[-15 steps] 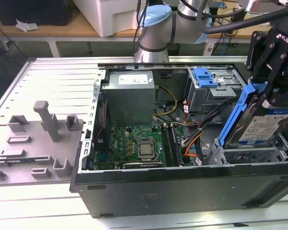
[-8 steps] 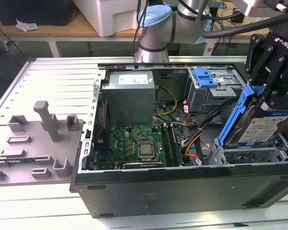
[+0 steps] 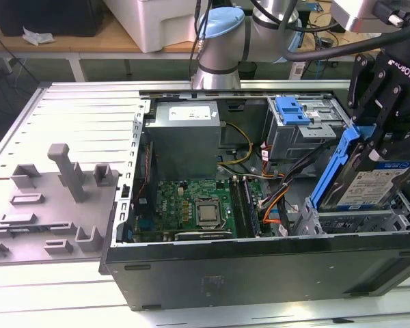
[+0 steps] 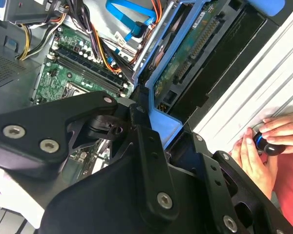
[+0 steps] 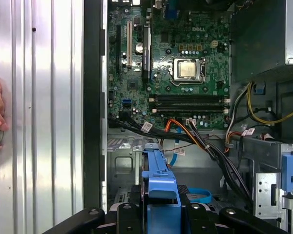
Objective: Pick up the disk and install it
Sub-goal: 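Insert the disk into the insertion slot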
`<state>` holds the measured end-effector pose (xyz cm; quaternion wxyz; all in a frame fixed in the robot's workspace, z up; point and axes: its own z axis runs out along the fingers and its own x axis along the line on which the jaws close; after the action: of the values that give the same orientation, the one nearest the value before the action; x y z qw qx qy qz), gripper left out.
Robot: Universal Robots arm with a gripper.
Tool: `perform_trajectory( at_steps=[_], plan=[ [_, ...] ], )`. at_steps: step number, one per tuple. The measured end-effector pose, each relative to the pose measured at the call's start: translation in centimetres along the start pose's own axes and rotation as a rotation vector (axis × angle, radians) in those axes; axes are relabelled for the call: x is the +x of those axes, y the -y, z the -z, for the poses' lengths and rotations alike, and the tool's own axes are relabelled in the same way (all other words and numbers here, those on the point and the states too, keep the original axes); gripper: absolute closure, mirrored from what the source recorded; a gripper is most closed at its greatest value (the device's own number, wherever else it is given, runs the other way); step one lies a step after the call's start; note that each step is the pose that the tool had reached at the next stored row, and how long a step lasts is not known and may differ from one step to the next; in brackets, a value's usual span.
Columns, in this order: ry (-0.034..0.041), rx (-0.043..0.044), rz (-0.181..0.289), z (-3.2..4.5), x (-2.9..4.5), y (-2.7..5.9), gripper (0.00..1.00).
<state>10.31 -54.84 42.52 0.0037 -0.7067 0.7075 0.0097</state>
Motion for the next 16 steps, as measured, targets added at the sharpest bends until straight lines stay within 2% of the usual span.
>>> perform_trajectory(
  at_steps=[16],
  plan=[
    [-0.0001, 0.0, 0.0, -0.92, 0.02, 0.01, 0.63]
  ],
)
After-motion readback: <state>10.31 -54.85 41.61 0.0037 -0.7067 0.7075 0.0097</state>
